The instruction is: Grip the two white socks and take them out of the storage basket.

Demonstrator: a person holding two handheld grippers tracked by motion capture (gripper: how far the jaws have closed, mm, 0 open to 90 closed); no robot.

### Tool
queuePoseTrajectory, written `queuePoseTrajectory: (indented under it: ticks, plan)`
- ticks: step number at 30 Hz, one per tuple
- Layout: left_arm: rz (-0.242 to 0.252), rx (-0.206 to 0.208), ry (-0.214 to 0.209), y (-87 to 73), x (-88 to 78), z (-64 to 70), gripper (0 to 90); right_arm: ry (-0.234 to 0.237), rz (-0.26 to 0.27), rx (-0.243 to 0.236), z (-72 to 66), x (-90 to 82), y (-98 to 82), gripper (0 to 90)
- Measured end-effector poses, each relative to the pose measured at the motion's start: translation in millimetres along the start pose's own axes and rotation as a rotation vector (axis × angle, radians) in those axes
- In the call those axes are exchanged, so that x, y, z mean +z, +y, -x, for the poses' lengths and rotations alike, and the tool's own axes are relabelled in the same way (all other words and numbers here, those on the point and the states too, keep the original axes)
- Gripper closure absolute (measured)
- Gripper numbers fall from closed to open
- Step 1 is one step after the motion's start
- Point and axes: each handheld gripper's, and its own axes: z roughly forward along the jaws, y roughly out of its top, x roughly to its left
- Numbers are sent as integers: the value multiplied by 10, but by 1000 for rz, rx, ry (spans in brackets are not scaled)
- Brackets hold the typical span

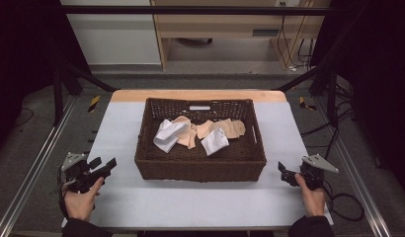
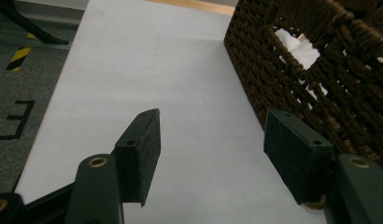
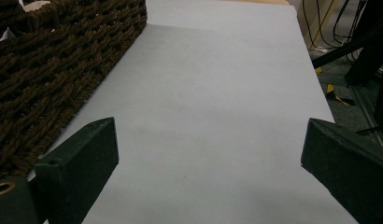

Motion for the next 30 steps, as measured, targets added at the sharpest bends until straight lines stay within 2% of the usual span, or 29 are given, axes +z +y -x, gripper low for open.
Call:
queuePoseTrajectory:
  ticks: [6,12,21,26,29,30]
  plan:
    - [27,3,-14,68,-46,29,382,5,-4,0,0,4,2,44]
    - [49,49,-9,159,-55,106,386,3,-2,-2,0,4,1,43]
    - [78,77,-36,311,-97,223,386,5,-7,-2,-2,7,1,43]
    - [100,120,-57,475,-106,369,386,1,-3,-2,-4,4,-1,43]
    - [110,130,-70,535,-103,429,385,-3,-2,-4,-7,4,-1,43]
    - [117,139,-79,593,-100,492,385,-4,-2,-4,-7,4,-2,43]
